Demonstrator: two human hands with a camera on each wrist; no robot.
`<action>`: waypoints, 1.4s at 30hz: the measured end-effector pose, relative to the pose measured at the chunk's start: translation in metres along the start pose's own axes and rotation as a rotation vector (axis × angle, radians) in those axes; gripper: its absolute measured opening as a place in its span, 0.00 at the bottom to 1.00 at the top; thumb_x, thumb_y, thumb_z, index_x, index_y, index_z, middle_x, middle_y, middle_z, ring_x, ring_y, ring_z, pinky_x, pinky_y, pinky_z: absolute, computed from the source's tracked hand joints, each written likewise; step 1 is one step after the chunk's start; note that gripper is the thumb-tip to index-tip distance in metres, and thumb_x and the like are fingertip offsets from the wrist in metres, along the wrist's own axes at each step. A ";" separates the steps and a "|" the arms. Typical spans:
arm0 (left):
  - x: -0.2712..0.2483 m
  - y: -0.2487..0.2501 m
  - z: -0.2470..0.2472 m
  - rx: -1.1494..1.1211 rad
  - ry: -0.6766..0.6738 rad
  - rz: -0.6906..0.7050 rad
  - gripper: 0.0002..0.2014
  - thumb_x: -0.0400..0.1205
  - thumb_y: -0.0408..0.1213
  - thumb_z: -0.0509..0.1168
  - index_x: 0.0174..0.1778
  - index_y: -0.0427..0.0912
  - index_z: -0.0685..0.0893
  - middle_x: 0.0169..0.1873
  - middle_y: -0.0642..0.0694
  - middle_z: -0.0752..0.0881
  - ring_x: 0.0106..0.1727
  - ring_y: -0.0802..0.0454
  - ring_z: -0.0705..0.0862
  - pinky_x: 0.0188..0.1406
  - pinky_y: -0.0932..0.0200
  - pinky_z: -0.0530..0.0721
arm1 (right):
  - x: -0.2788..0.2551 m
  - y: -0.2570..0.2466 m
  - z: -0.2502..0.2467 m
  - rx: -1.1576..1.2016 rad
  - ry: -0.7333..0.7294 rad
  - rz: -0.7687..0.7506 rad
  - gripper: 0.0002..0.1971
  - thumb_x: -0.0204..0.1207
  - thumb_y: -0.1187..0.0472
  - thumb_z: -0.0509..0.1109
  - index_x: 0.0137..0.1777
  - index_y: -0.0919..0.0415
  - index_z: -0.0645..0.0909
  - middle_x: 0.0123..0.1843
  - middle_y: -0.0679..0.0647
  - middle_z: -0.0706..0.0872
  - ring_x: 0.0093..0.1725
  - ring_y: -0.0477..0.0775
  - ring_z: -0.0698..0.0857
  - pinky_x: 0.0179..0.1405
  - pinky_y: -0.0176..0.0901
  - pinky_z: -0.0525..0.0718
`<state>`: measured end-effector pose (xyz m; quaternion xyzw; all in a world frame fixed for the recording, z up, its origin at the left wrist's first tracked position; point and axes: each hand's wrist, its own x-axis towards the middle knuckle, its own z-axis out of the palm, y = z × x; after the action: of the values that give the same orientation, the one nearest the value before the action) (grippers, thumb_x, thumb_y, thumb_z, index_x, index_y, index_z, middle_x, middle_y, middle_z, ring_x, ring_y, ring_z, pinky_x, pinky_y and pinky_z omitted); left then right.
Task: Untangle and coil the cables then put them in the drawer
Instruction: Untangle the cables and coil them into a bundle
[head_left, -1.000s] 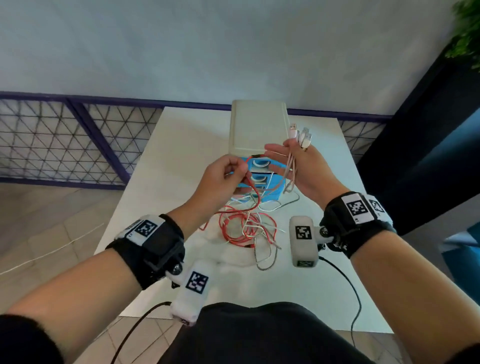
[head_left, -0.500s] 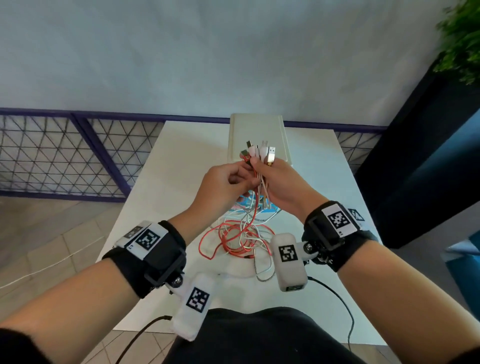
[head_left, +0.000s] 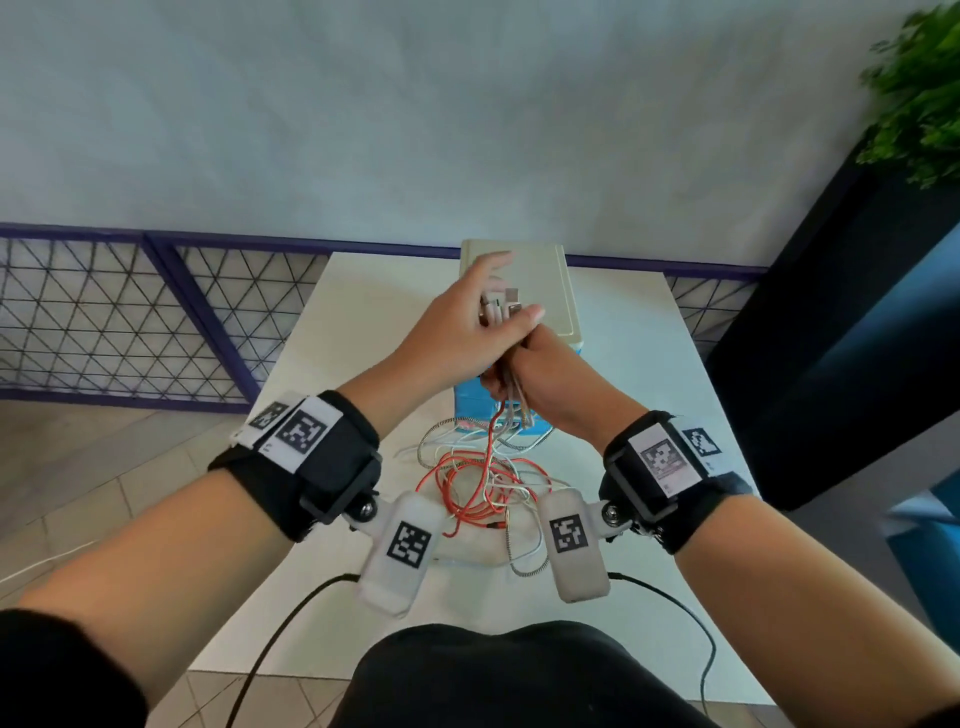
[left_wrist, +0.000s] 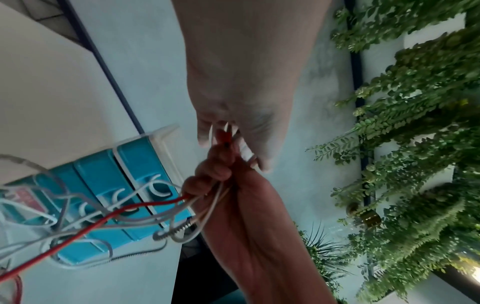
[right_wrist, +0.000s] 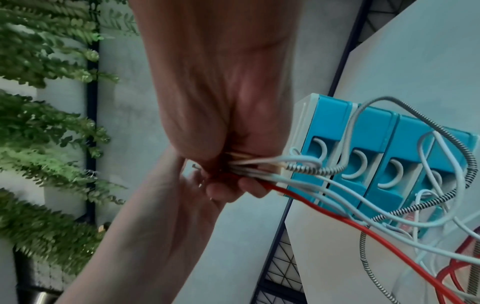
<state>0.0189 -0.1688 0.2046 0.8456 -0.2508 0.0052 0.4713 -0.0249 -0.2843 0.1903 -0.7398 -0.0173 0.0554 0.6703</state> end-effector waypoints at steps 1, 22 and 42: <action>0.001 0.001 0.001 0.031 0.018 0.027 0.23 0.79 0.50 0.67 0.71 0.55 0.74 0.63 0.52 0.83 0.62 0.59 0.81 0.63 0.63 0.75 | 0.001 0.000 0.002 -0.023 0.004 0.000 0.13 0.82 0.76 0.48 0.46 0.66 0.74 0.29 0.57 0.77 0.25 0.47 0.76 0.28 0.39 0.77; -0.034 -0.010 0.032 0.198 -0.105 0.206 0.16 0.85 0.48 0.56 0.63 0.45 0.81 0.64 0.49 0.81 0.68 0.64 0.69 0.77 0.60 0.45 | 0.017 -0.014 -0.020 0.244 0.187 -0.118 0.13 0.88 0.53 0.56 0.48 0.59 0.76 0.31 0.53 0.87 0.33 0.50 0.86 0.32 0.39 0.84; -0.029 -0.028 0.036 -0.269 -0.320 -0.020 0.20 0.85 0.51 0.55 0.33 0.44 0.79 0.37 0.42 0.85 0.41 0.54 0.81 0.48 0.62 0.78 | 0.025 -0.017 -0.025 0.774 0.187 -0.059 0.15 0.88 0.51 0.54 0.43 0.57 0.72 0.20 0.45 0.62 0.16 0.40 0.58 0.10 0.31 0.55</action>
<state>-0.0024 -0.1734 0.1558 0.7675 -0.3127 -0.1674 0.5339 0.0029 -0.3053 0.2085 -0.4337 0.0449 -0.0292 0.8995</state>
